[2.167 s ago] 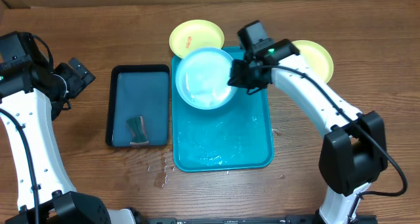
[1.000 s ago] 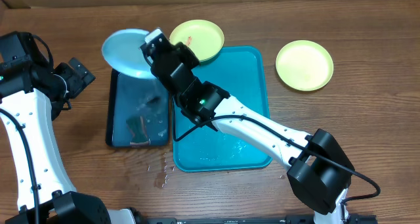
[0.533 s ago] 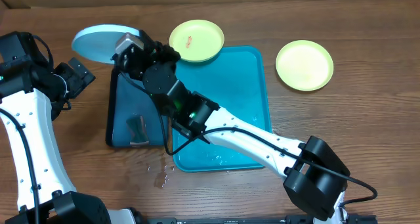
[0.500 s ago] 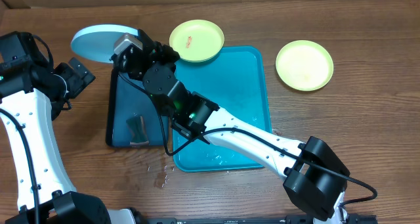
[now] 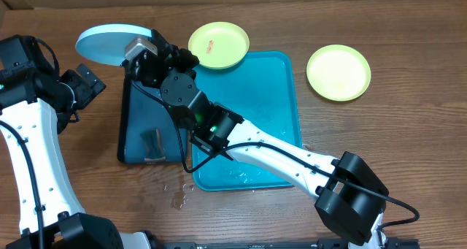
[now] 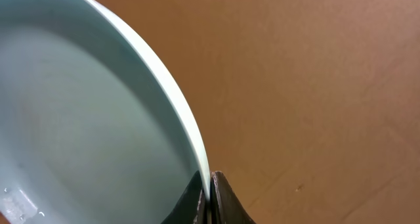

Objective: Clean dirty plates on tray and stack at the side
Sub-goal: 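Lift the white plate off the teal tray with the right gripper, then swing the white plate right and lower it onto the yellow plate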

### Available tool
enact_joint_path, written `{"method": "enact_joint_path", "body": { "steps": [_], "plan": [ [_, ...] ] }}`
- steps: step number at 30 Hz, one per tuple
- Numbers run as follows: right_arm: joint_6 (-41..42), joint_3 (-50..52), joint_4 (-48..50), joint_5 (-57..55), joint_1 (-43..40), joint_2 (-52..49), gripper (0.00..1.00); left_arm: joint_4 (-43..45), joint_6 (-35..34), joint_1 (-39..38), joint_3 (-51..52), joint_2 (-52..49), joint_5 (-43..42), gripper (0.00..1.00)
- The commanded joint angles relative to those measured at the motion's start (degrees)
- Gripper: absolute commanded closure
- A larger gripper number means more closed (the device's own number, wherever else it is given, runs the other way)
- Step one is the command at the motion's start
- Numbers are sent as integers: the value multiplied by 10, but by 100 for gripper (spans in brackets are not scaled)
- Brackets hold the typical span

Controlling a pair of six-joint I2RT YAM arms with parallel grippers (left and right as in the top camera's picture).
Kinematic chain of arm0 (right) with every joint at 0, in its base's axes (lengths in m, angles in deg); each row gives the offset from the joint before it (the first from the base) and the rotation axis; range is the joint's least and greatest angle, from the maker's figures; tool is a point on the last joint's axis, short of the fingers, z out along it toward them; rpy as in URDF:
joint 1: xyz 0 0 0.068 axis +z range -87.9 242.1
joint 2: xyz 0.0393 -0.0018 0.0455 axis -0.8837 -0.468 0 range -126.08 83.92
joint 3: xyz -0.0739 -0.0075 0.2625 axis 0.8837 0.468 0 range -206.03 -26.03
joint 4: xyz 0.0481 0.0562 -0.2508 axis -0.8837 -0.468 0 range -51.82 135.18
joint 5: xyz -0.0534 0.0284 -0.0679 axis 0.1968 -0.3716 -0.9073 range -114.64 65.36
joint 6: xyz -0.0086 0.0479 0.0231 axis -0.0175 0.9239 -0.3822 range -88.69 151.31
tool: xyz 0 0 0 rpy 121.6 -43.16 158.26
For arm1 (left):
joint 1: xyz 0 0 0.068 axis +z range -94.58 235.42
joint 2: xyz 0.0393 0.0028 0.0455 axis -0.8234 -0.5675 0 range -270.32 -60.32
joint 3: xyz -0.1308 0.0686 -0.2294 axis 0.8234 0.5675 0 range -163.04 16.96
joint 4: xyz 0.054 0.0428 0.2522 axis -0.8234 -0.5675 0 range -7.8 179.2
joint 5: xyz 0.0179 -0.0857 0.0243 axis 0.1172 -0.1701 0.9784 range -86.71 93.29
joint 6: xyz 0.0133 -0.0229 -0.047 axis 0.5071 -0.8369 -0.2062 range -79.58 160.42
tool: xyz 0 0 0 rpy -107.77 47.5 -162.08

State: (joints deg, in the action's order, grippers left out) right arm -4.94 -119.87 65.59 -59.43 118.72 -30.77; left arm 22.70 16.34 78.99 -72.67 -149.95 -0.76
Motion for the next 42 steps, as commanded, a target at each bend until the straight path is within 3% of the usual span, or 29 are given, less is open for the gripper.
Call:
{"method": "enact_joint_path", "body": {
  "steps": [1, 20, 24, 31, 35, 42],
  "plan": [
    [0, -14, 9, 10, -1, 2, 96, -1, -8, 0, -10, 4, 0, 0],
    [11, -14, 4, 19, -1, 2, 96, -2, -8, 0, -10, 4, 0, 0],
    [126, -14, -49, 19, -6, 2, 96, -2, -8, 0, -10, 4, 0, 0],
    [407, -13, -271, 131, -35, -1, 96, -2, -8, 0, -10, 4, 0, 0],
    [534, -10, -341, 154, -59, -2, 96, -2, -8, 0, -10, 4, 0, 0],
    [571, -12, -376, 211, -163, 27, 96, -2, -8, 0, -10, 4, 0, 0]
  ]
}}
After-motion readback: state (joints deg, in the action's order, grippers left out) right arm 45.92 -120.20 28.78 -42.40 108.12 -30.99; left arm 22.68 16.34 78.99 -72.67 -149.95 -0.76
